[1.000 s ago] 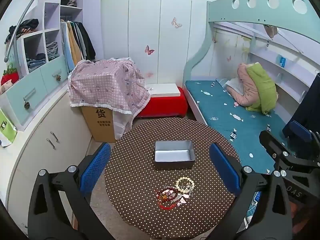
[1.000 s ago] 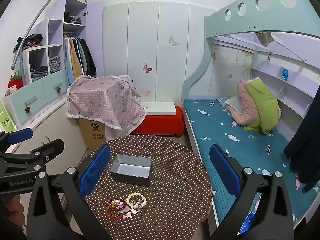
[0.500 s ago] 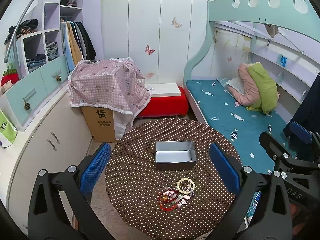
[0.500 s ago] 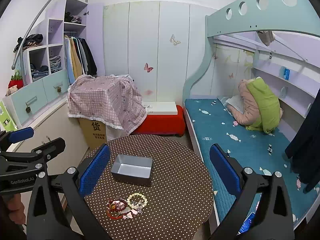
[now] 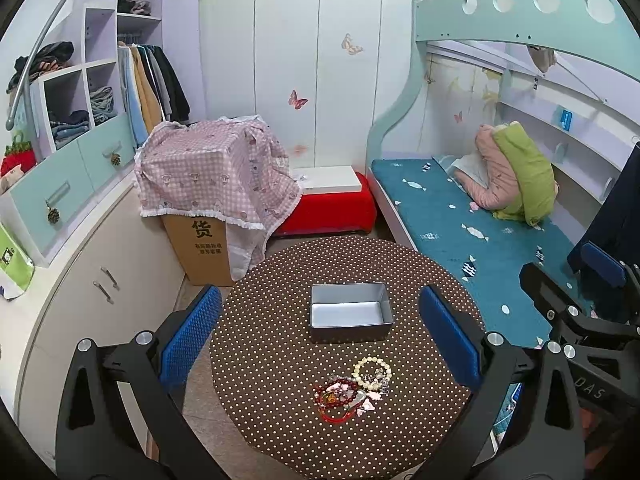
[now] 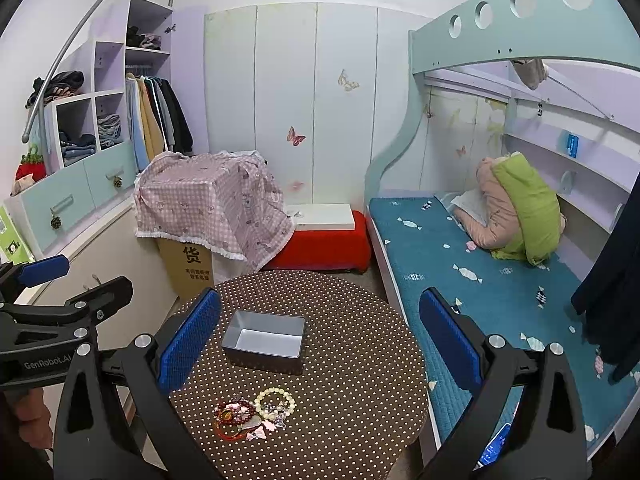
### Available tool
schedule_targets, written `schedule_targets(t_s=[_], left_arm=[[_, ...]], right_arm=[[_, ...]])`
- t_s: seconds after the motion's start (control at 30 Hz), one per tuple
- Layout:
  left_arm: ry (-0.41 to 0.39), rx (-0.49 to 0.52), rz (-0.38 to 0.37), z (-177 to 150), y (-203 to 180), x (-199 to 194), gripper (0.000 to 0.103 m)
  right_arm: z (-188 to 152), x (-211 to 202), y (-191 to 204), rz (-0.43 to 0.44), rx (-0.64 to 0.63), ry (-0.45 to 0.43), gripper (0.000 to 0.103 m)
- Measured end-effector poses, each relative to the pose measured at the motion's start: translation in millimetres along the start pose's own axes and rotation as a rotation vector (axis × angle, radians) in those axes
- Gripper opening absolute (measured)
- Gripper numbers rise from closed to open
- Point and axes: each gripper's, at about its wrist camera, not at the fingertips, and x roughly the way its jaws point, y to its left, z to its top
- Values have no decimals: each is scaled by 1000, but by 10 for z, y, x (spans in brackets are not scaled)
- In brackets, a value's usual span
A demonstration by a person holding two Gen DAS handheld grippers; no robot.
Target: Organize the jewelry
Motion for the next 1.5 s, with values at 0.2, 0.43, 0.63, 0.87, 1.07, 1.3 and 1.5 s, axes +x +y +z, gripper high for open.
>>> schedule_targets(t_s=[0.2,0.43,0.63,0.87,1.07,1.3,1.5], left_arm=[[1,1,1,-2,-1,6,98],[0,1,-1,-6,-4,13,98],[2,2,2,-4,-11,18,98],[5,-2,3,-1,-13,57,98],[4,3,2,-6,-13,27,98],[5,3,1,-3,-13,29,98],[4,3,3,0,-16,28,98]], right_arm=[[-4,3,-4,0,1,1,96],[-1,7,-21,0,2,1,96],[-12,13,-39,2,2,5,96],[-53,39,-33,16,-6,8,96],[-43,31,-19,15,-7,7,96],[-42,31,-20,15,-7,7,96],[-40,31,-20,16,-8,8,96]])
